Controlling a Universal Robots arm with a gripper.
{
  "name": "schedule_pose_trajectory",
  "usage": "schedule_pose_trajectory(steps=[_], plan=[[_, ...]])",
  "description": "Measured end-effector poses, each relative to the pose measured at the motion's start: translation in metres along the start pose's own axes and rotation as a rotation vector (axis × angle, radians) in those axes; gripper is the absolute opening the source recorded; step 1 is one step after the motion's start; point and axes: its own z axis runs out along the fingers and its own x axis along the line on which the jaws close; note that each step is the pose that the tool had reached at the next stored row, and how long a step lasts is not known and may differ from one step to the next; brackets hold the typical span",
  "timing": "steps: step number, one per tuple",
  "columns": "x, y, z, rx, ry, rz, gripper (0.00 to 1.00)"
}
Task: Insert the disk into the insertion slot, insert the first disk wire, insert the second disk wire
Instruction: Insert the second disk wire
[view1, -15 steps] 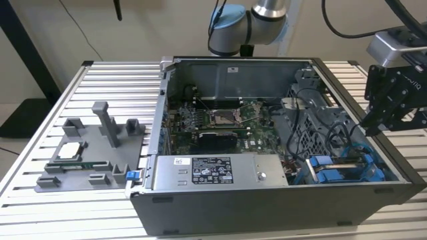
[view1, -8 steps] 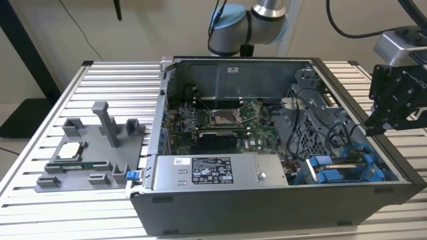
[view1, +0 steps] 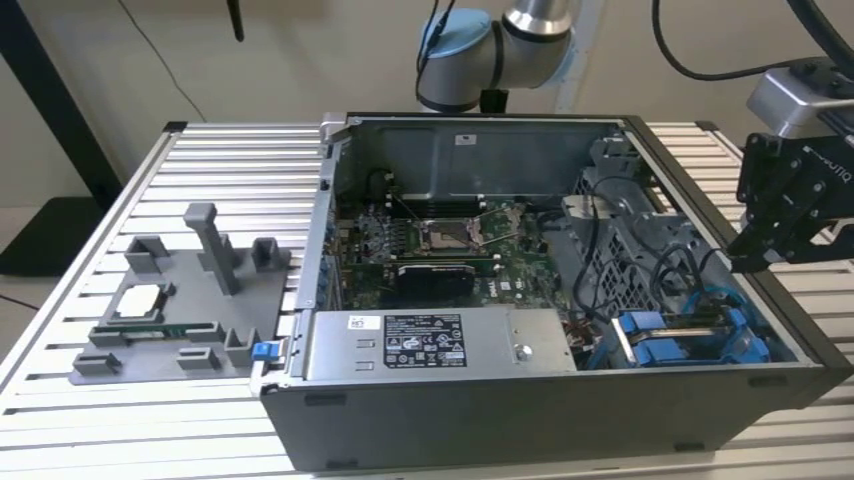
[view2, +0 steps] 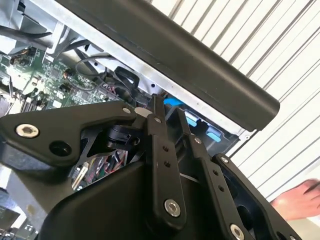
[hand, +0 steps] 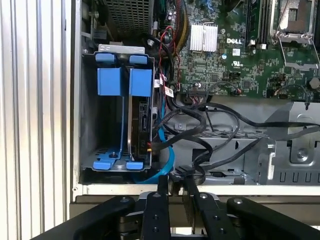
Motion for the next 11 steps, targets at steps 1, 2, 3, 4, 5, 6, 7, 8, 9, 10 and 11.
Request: schedule_pose_trajectory(steps=[1, 2, 3, 4, 5, 6, 7, 8, 9, 10, 11], plan=[[0.0000, 0.0000, 0.0003, -0.0040, -0.0001, 0.000, 1.00], [0.0001, 0.0000, 0.0006, -0.0092, -0.0002, 0.001, 1.00], [0.0001, 0.0001, 0.0009, -0.0152, -0.0003, 0.001, 1.00], [0.0001, 0.0001, 0.0012, -0.0202, -0.0004, 0.002, 1.00], [0.0001, 0.0001, 0.0016, -0.0219, -0.0004, 0.002, 1.00], [0.0002, 0.0001, 0.0019, -0.0219, -0.0006, 0.002, 1.00], [0.0002, 0.0001, 0.0021, -0.0219, -0.0016, 0.002, 1.00], [0.0002, 0.0001, 0.0024, -0.0220, -0.0033, 0.002, 1.00], [0.0002, 0.0001, 0.0025, -0.0220, -0.0039, 0.002, 1.00], [0.0002, 0.0001, 0.0026, -0.0219, -0.0047, 0.002, 1.00], [0.0002, 0.0001, 0.0026, -0.0219, -0.0055, 0.002, 1.00]])
